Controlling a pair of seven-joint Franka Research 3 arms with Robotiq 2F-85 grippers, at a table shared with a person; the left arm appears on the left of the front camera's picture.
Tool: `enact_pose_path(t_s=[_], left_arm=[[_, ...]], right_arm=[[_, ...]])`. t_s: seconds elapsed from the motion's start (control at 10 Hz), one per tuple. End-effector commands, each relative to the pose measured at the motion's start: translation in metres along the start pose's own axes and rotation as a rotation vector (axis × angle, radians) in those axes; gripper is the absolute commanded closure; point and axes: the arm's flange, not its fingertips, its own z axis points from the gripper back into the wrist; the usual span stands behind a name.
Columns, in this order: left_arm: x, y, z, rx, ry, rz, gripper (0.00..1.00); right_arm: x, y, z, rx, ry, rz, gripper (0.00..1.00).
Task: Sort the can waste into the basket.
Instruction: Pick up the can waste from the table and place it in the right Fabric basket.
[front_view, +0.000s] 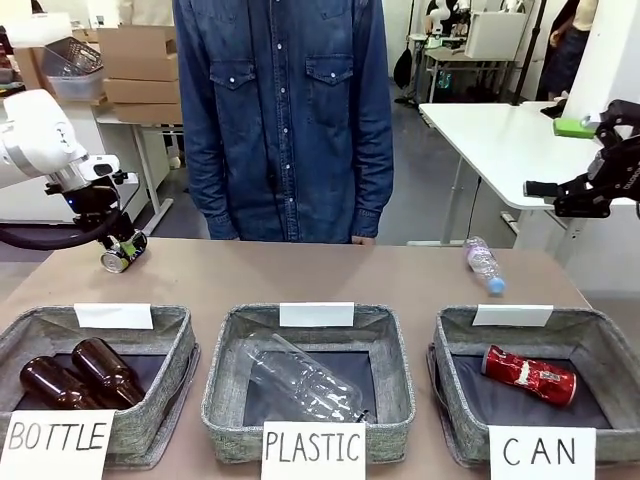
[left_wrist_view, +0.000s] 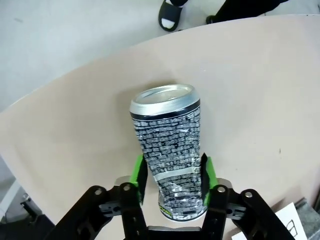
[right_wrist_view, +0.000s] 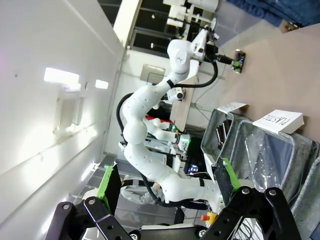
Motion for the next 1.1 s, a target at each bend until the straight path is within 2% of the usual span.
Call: enact_pose_path(t_s=[0.0,0.4,0.6,0.7,0.8,0.9,1.0], left_arm=[[0.006,0.001,0.001,0.022,0.010,0.017,1.00],[-0.007,0.002,0.015,0.013,-0.024,0.011,1.00],[-0.034,-0.014,0.048,-0.007,-0.061,-0.025,1.00],[-0.065,-0.041,0.083,-0.006,-0.097,-0.092,1.00],[-0.105,-0.077,0.118,0.009,-0.132,-0.206,1.00],[-0.154,-0.122,0.148,0.098,-0.187,-0.316,1.00],[-0.195,-0.157,0.165,0.095,-0.248,-0.456,1.00]], right_arm=[[0.000,0.005,0.001,-0.001,0.009,-0.016,0.00],[0.000,0.005,0.001,-0.001,0.009,-0.016,0.00],[0.000,0.005,0.001,-0.001,0.009,-0.016,0.00],[0.000,0.005,0.001,-0.001,0.009,-0.016,0.00],[0.000,0.005,0.001,-0.001,0.009,-0.016,0.00],[0.000,0.005,0.001,-0.001,0.009,-0.016,0.00],[0.000,0.005,0.001,-0.001,0.009,-0.016,0.00]])
